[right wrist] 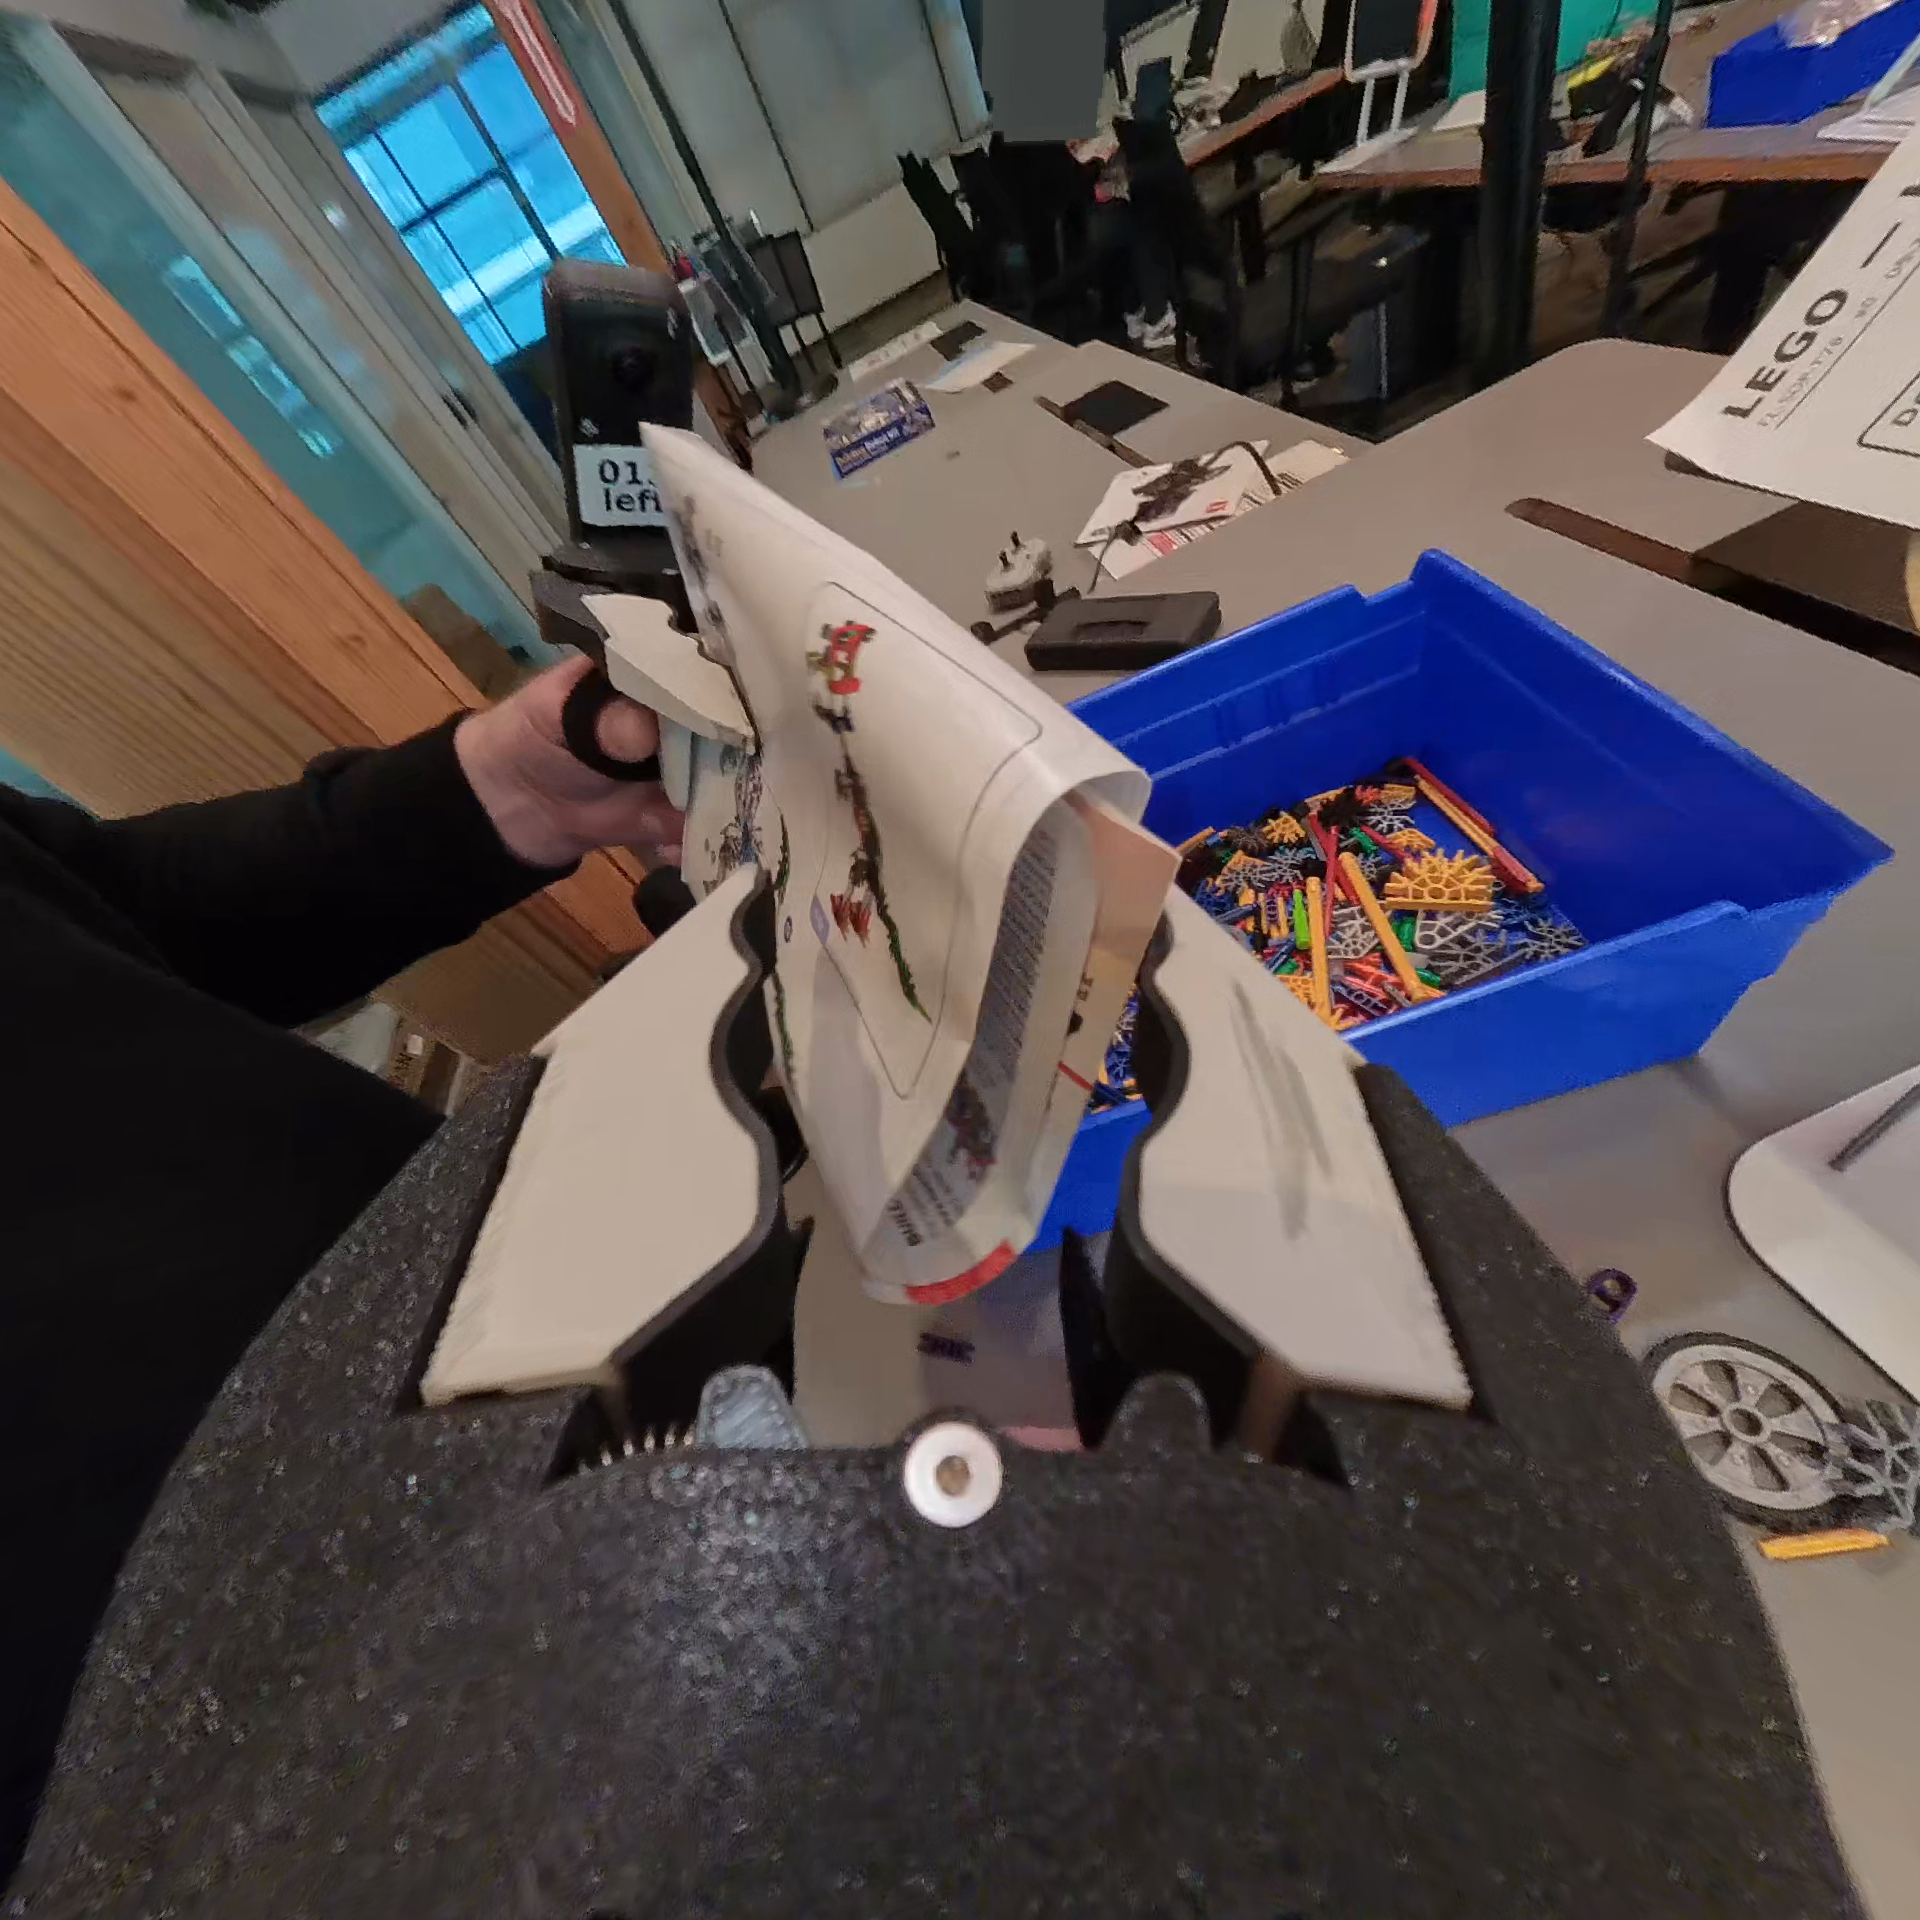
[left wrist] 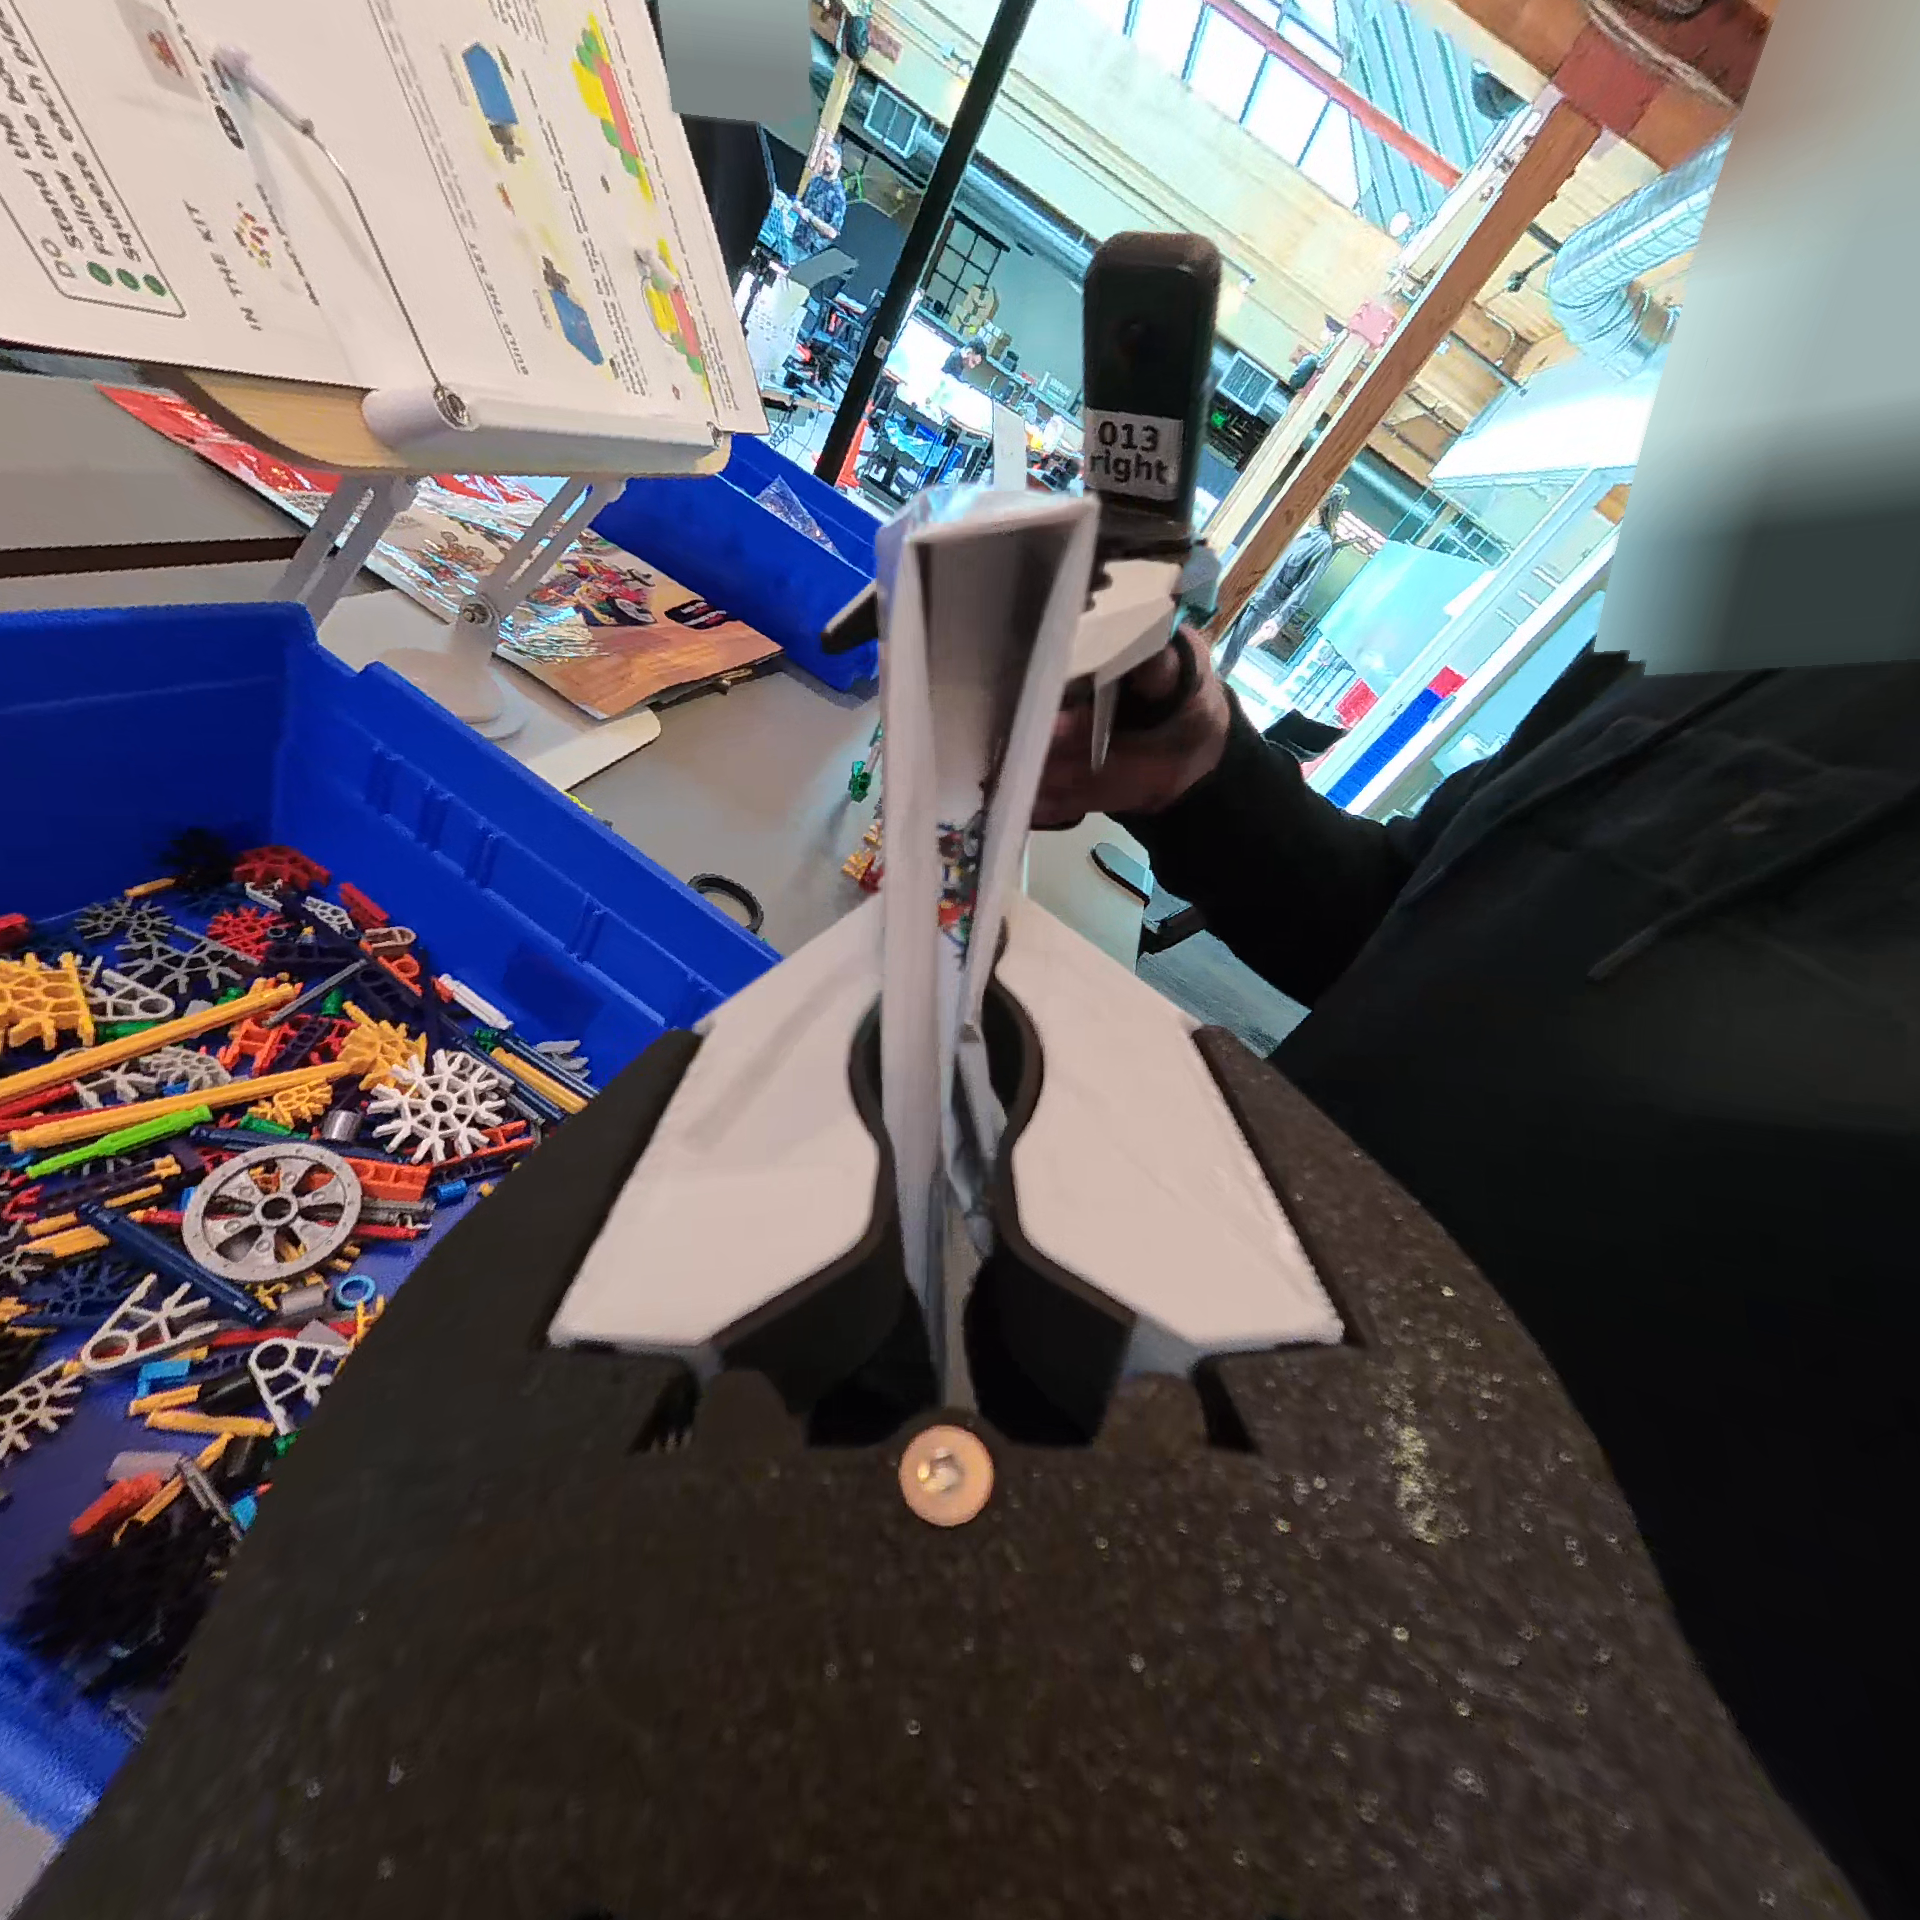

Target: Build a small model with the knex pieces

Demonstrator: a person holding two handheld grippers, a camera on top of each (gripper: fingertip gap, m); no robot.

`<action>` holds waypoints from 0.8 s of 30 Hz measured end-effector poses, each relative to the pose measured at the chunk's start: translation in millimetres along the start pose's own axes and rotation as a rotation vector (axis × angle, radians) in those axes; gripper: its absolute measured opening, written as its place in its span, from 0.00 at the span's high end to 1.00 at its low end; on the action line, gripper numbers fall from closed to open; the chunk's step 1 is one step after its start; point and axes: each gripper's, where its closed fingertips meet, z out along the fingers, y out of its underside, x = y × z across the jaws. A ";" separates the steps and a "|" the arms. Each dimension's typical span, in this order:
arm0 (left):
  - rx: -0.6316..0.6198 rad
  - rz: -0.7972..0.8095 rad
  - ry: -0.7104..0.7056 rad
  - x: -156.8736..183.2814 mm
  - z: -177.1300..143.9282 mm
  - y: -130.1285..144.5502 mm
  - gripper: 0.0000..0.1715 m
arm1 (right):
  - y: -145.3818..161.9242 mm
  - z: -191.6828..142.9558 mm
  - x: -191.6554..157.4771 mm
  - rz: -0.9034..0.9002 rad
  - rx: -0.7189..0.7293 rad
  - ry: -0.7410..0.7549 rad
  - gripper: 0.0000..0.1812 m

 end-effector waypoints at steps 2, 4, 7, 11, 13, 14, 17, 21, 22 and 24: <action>0.011 0.015 0.029 5.6 -0.6 -1.6 1.00 | 0.7 -1.8 0.4 0.004 0.006 -0.026 0.56; 0.039 0.021 0.072 12.8 0.7 -6.2 1.00 | 2.4 -0.1 -5.2 0.018 0.010 -0.089 0.56; 0.065 0.036 0.124 20.4 3.8 -9.6 1.00 | 0.4 0.7 -22.1 0.059 0.039 -0.223 0.68; 0.058 0.033 0.122 17.0 6.0 -7.3 0.98 | -3.7 -4.0 -36.3 0.003 0.072 -0.280 1.00; 0.050 0.032 0.089 11.9 1.1 -10.1 0.88 | 0.0 -6.0 -37.2 -0.064 0.040 -0.256 1.00; 0.060 0.035 0.068 9.3 -4.4 -15.6 0.83 | 2.8 -7.3 -36.5 -0.113 0.015 -0.234 1.00; 0.016 0.124 -0.033 5.1 -20.1 -31.5 0.77 | 12.2 -11.6 -30.9 -0.310 -0.088 -0.137 1.00; -0.196 0.252 -0.045 20.0 -9.5 -32.1 0.76 | 16.1 -14.5 -30.9 -0.608 -0.207 -0.047 1.00; -0.269 0.279 -0.038 23.0 -2.3 -25.9 0.76 | 17.0 -13.9 -31.7 -0.676 -0.236 -0.034 1.00; -0.422 0.330 -0.028 25.2 11.9 -8.2 0.76 | 18.5 -10.7 -32.8 -0.791 -0.286 -0.017 1.00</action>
